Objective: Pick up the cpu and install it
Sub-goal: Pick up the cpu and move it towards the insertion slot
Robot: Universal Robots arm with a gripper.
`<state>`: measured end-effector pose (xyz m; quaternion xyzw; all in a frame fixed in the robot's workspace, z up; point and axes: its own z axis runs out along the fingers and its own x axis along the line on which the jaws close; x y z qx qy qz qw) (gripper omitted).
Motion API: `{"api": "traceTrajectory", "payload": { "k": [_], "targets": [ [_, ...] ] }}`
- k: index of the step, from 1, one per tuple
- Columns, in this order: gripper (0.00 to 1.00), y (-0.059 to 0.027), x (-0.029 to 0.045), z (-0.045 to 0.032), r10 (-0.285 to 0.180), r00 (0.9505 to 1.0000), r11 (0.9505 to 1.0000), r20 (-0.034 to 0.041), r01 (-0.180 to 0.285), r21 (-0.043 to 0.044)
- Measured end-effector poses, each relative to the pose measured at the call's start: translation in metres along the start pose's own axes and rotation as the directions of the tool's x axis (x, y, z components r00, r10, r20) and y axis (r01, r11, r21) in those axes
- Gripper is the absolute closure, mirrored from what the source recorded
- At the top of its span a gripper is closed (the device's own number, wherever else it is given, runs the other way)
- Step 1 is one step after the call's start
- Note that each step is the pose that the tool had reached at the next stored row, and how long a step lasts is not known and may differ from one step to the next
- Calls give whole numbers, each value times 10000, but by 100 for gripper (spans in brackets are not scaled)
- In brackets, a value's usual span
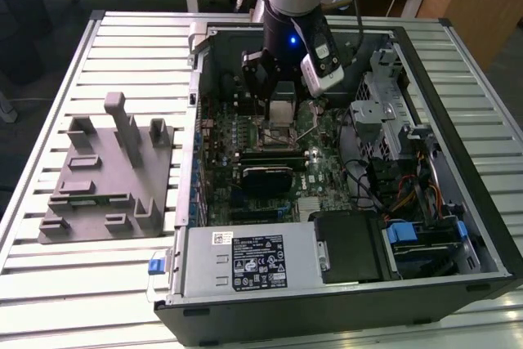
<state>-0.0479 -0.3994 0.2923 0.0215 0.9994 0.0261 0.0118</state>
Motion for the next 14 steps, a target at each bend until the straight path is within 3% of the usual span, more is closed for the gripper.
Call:
{"api": "traceTrajectory", "payload": {
  "k": [14],
  "targets": [
    [46,147,-79,265,0,10000,10000,-2,0,0]
  ]
}}
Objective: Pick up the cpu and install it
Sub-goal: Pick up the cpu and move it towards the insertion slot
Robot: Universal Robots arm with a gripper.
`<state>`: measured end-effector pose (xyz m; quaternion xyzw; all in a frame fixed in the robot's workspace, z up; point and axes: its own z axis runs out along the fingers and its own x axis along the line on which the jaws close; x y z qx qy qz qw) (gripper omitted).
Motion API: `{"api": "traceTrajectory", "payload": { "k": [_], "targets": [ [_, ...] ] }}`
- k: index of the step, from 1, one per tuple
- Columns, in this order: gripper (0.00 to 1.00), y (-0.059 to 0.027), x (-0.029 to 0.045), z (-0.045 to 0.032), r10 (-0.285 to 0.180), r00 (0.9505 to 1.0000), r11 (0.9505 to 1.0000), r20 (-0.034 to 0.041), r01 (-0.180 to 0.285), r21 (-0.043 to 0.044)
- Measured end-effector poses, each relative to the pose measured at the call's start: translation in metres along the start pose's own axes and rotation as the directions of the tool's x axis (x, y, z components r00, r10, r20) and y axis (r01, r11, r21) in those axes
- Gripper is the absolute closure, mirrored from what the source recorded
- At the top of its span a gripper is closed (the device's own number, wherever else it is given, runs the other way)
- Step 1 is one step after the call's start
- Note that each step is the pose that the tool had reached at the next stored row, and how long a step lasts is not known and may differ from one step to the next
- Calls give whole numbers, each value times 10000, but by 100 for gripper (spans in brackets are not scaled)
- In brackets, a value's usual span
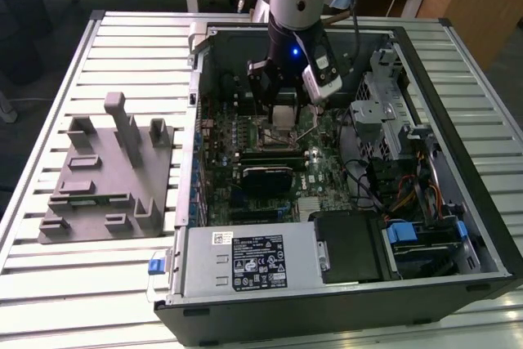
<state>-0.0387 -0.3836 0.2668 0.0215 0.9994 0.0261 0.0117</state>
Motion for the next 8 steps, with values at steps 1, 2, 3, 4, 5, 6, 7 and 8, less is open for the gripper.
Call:
{"api": "traceTrajectory", "payload": {
  "k": [1,2,3,4,5,6,7,8],
  "targets": [
    [46,9,-2,18,1,10000,10000,-1,-1,2],
    [46,19,-4,37,1,10000,10000,-1,-1,2],
    [46,30,-5,55,1,10000,10000,-1,-1,2],
    [46,42,-6,73,-1,10000,10000,-2,1,3],
    [46,54,-7,88,0,10000,10000,-2,0,2],
    [46,66,-7,102,0,10000,10000,-1,0,0],
    [46,78,-7,114,0,10000,10000,-2,0,1],
    [46,91,-7,124,0,10000,10000,-2,0,1]
  ]
}}
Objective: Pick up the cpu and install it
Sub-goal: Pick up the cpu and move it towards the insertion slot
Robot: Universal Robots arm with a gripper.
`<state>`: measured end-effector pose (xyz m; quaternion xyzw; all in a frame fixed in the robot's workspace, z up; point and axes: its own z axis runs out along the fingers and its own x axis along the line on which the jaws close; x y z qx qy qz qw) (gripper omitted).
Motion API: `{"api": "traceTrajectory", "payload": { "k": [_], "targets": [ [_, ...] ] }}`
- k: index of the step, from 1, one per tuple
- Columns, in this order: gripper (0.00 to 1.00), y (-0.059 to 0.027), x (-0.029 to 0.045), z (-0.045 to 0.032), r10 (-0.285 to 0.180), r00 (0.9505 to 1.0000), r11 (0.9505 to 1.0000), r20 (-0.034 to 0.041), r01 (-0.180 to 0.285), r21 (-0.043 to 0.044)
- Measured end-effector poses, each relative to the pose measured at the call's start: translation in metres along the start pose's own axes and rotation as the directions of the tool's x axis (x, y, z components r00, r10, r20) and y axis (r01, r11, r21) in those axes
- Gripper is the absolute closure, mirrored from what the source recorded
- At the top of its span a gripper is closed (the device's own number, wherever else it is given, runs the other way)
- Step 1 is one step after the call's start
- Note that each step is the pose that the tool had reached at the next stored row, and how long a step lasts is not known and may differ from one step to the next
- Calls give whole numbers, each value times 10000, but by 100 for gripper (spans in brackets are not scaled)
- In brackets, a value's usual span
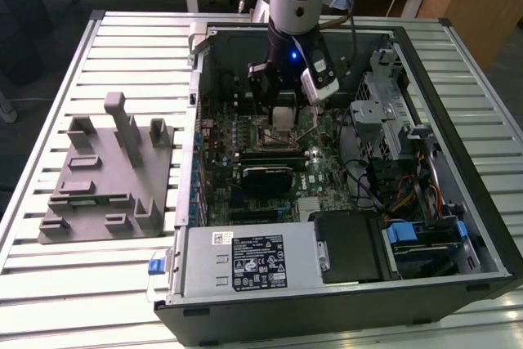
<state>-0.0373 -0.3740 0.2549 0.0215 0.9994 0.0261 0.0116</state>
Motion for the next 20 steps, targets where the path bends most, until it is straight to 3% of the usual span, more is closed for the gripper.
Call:
{"api": "traceTrajectory", "payload": {
  "k": [5,20],
  "targets": [
    [46,69,3,37,1,10000,10000,-18,-1,4],
    [46,217,24,171,2,10000,9999,-76,-1,148]
  ]
}}
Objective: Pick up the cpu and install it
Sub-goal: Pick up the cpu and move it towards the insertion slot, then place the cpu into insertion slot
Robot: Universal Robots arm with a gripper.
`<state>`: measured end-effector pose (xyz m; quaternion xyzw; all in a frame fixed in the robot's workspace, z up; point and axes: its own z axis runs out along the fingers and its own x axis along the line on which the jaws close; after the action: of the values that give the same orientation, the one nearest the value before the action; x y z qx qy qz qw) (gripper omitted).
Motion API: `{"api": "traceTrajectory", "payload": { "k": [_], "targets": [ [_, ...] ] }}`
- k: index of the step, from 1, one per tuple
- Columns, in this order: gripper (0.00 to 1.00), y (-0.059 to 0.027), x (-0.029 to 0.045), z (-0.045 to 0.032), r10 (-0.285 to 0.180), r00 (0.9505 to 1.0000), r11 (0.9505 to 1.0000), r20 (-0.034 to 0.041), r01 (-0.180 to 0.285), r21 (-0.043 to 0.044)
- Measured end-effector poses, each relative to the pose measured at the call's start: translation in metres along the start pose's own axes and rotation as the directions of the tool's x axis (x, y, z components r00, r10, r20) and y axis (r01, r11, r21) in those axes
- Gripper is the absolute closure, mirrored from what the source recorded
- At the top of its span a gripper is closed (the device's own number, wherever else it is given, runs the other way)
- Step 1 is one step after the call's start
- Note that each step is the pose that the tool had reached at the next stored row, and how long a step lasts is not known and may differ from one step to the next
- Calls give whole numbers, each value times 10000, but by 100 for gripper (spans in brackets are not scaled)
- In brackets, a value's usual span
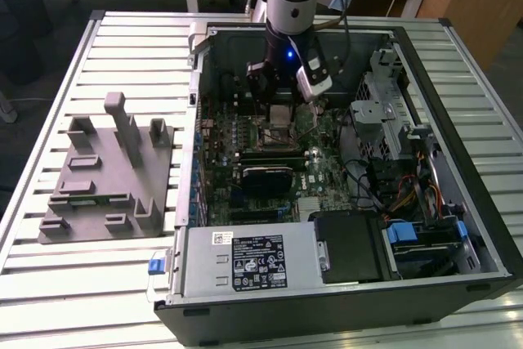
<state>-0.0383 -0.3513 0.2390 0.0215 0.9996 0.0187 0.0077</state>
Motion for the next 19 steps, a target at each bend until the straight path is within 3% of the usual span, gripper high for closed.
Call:
{"api": "traceTrajectory", "payload": {
  "k": [16,19],
  "targets": [
    [46,6,4,9,5,10000,10000,0,-5,14],
    [46,6,4,9,384,9993,9993,14,-384,19]
  ]
}}
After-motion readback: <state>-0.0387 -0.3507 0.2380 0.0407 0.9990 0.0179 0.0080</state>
